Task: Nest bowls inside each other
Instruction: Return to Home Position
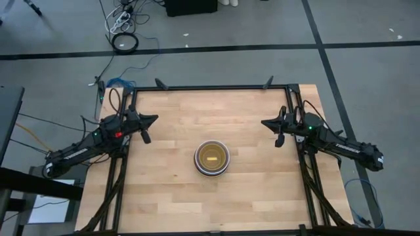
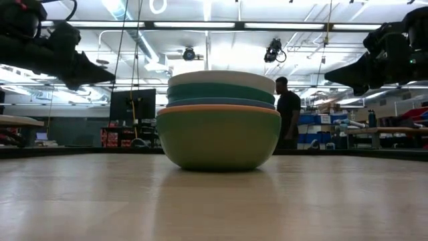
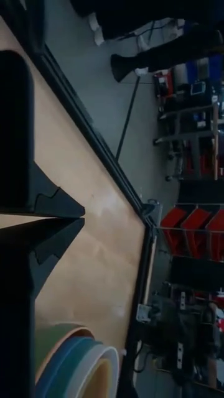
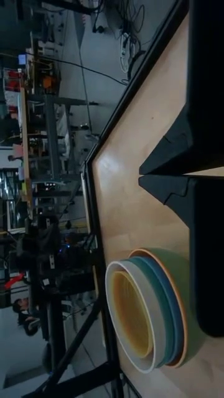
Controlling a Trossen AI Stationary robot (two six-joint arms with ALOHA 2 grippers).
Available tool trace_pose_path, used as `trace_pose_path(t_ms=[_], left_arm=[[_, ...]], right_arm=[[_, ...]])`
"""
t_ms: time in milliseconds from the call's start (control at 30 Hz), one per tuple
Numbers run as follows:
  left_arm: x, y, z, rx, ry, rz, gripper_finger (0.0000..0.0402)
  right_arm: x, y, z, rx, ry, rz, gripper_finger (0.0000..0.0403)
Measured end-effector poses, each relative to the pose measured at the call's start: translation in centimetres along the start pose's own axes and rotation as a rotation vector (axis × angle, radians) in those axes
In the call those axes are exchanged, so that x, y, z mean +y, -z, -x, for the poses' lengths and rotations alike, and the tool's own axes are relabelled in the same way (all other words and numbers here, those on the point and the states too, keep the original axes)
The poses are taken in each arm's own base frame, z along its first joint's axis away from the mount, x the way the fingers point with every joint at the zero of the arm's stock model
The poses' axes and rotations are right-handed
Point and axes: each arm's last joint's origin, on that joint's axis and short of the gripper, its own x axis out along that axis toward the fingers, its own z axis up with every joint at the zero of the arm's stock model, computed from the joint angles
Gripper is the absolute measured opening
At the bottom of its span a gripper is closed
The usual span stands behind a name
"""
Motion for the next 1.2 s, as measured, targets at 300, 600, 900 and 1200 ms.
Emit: trace_pose_path(t_ms=[300,600,900,1200], left_arm=[[0.0,-0.1,0.0,-0.014,0.001,0.081,0.0021],[-0.1,-0.1,0.0,-0.014,0.007,0.077,0.0021],[-1.1,-0.3,0.2,-0.032,0.118,0.070,0.0021],[-1.1,-0.4,0.2,-0.038,0.117,0.071,0.0021]], right_arm=[[0.0,0.0,0.0,-0.001,0.000,0.000,0.0000],[0.0,0.0,0.0,-0.001,0.000,0.000,0.0000],[0.0,0.0,0.0,-0.001,0.000,0.000,0.0000],[0.0,0.0,0.0,0.000,0.000,0.000,0.0000]])
